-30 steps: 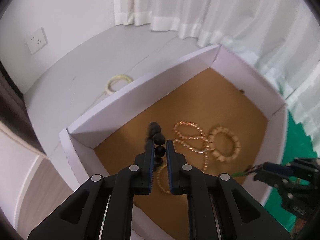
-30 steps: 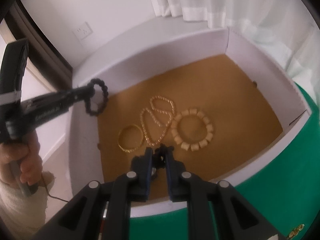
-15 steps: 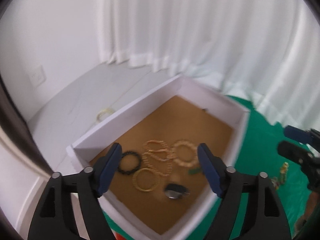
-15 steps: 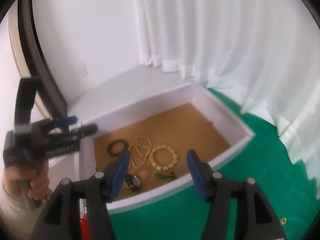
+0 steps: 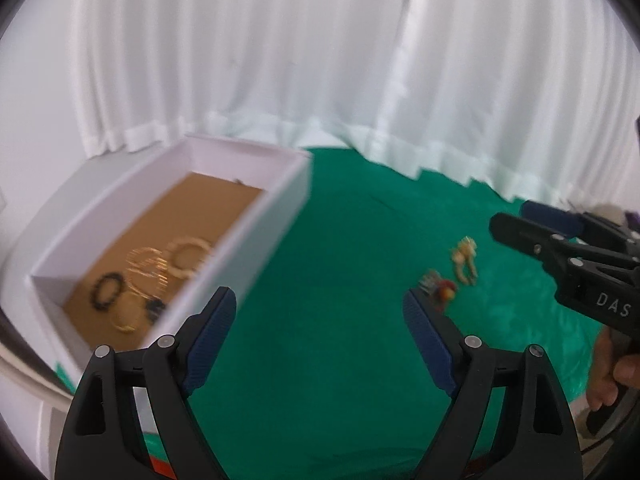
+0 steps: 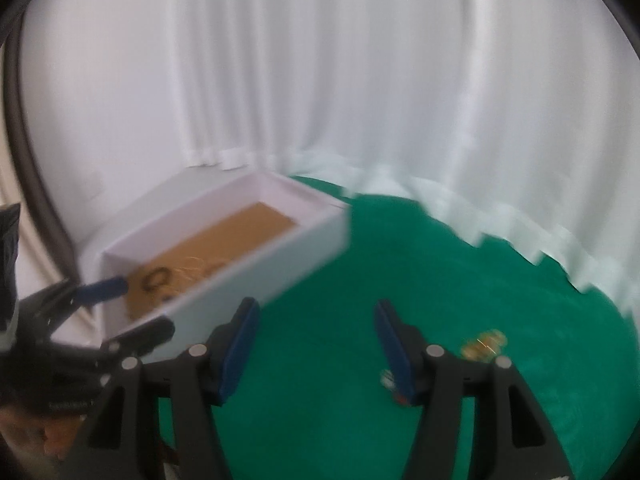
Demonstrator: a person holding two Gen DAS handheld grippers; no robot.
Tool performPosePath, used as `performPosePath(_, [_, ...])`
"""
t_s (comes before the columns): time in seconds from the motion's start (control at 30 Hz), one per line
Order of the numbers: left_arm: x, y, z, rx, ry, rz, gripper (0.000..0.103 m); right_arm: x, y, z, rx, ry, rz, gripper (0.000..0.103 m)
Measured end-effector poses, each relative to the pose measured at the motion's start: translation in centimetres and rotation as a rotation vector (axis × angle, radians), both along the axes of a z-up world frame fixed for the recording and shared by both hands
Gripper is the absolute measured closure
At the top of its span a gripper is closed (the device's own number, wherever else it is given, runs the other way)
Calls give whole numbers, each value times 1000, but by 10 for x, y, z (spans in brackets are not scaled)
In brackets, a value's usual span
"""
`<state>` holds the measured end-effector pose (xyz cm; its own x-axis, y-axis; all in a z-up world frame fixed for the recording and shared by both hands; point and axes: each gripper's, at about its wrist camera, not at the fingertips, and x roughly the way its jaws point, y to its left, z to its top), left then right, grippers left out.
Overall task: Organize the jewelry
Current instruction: 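Withdraw both tools from the box back over the table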
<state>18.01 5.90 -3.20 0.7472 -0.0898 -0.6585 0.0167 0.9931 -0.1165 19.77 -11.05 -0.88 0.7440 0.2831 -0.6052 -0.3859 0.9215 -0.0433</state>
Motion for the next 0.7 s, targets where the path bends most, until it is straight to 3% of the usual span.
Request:
performPosePath(0.3, [6, -66, -32, 20, 50, -94, 17, -28, -80, -44, -157, -47, -213, 42])
performPosePath(0.7, [-1, -75, -54, 41, 63, -76, 16, -37, -122, -71, -162, -19, -317, 42])
